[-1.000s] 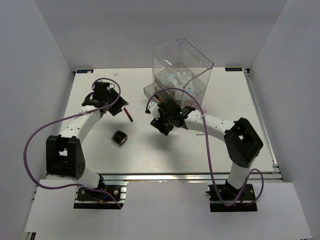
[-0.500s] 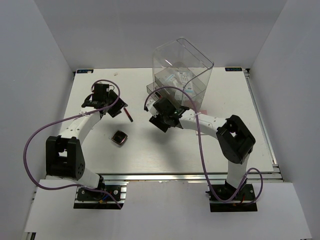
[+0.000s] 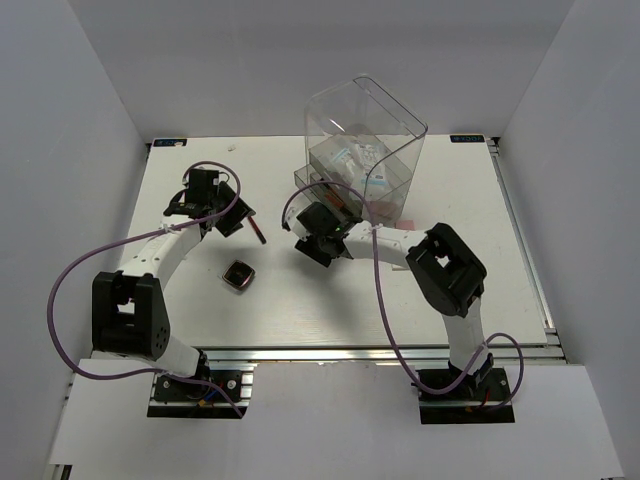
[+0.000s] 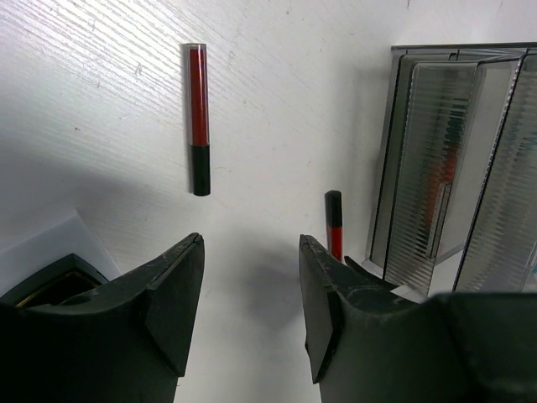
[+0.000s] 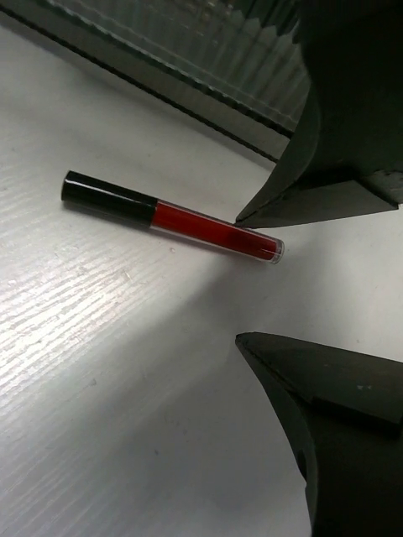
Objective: Organize the makeup
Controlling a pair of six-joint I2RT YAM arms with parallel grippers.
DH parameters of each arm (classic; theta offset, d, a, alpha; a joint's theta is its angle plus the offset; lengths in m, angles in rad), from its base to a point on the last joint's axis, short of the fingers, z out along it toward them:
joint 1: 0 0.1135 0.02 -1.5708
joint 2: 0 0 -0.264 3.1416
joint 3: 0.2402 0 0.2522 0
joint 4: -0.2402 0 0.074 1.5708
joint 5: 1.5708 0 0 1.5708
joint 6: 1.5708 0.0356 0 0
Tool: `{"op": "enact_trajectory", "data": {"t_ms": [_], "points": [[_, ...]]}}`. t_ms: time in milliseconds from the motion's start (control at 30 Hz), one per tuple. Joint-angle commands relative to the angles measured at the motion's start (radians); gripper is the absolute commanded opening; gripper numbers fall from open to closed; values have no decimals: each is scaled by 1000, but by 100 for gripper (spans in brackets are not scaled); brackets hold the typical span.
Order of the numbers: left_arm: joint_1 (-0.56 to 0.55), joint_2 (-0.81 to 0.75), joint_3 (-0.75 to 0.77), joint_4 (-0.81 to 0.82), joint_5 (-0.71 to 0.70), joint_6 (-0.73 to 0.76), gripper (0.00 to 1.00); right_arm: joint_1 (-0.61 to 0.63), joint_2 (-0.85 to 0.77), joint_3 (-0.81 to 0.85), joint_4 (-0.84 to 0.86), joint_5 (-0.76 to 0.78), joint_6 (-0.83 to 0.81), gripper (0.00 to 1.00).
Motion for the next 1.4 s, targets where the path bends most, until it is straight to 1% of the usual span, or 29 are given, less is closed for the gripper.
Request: {"op": "enact_trajectory", "data": {"t_ms": [0, 300, 533, 700, 1133, 1367], "points": [[9, -56, -8, 1, -24, 0, 59, 1, 11, 50, 38, 34, -19, 59], [9, -59, -21, 3, -24, -3, 59, 0, 38, 58, 52, 46, -21, 58], [11, -59, -14, -5, -25, -3, 59, 0, 66, 93, -17, -30, -18, 57], [11, -62, -17, -6, -30, -3, 59, -5, 74, 101, -30, -28, -4, 57], [12, -51, -8, -6, -28, -5, 59, -25, 74, 105, -36, 40, 24, 56], [12, -49, -11, -5, -27, -6, 59, -32, 77, 105, -36, 31, 19, 55]]}}
